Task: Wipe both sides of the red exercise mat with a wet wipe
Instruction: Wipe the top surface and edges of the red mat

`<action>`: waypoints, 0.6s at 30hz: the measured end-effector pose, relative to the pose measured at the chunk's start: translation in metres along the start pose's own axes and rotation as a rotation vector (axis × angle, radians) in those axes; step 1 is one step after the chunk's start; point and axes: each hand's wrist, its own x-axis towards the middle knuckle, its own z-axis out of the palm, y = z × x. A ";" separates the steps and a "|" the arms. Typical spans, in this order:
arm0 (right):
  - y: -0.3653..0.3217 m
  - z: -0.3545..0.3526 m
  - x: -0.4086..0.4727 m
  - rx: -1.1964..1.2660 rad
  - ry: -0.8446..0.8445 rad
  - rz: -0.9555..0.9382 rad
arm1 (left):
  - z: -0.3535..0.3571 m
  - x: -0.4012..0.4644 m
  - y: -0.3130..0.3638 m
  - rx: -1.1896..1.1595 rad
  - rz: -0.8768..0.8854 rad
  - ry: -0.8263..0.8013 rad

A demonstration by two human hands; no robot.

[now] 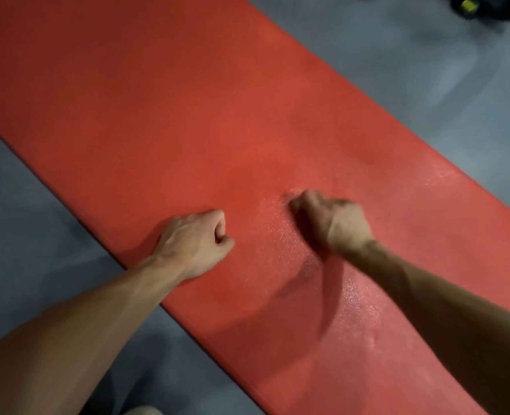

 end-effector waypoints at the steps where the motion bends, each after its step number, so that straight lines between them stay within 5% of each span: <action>1: 0.024 -0.004 0.013 -0.015 -0.044 0.169 | -0.001 0.001 0.001 0.002 0.003 -0.002; 3: 0.059 -0.007 0.028 0.051 -0.055 0.437 | -0.002 0.001 0.001 0.011 0.004 -0.007; 5: 0.056 0.001 0.031 0.115 0.025 0.484 | -0.002 0.002 0.001 0.019 0.006 -0.029; 18: -0.067 0.009 -0.057 0.331 -0.096 -0.127 | -0.014 0.000 0.032 0.242 -0.152 -0.258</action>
